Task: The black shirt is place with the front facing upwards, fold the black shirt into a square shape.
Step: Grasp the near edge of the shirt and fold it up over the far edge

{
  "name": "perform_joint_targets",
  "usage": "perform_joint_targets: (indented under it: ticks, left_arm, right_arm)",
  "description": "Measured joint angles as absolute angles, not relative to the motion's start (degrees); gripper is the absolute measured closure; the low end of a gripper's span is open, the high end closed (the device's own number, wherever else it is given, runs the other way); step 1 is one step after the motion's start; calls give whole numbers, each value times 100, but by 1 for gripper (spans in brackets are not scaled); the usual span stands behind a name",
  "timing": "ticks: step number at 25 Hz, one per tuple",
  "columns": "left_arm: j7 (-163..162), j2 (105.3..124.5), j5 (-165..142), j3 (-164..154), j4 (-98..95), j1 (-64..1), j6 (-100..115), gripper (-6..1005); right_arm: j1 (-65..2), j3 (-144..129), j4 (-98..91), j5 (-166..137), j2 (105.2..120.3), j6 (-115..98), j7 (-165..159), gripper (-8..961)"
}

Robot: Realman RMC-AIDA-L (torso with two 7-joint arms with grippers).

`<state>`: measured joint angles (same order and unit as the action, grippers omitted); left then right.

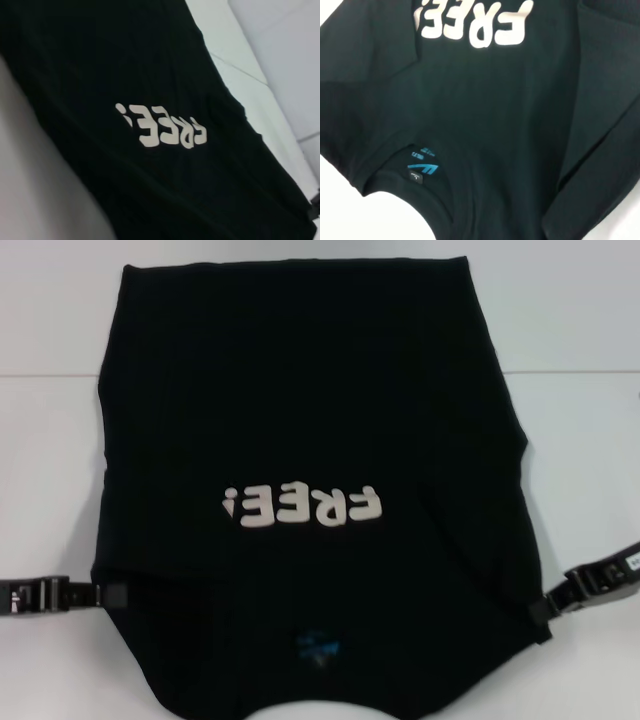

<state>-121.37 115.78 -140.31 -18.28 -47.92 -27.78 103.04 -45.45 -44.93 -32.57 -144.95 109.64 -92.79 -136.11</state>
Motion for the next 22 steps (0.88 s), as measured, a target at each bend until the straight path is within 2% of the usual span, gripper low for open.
perform_joint_targets:
  ticks: [3, 7, 16, 22]
  left_arm:
    - [-12153, 11568, -14070, -1828, -4742, -2777, 10502, 967]
    - [-12198, 11566, -14177, -1870, -4656, -2777, 10756, 966]
    - [-12213, 11576, -14924, -1975, -4574, -2760, 11618, 966]
    - [-12243, 11693, -15261, -2710, -4568, -2713, 11806, 966]
  right_arm:
    - [-4510, -4511, -3299, -14506, 10871, -9530, -13582, 942]
    - [-4461, -4519, -3346, -14597, 10819, -9827, -13482, 942]
    - [-4184, -4519, -3349, -15110, 10804, -10646, -13011, 942]
    - [-4003, -4527, -3349, -15539, 10858, -11078, -12678, 941]
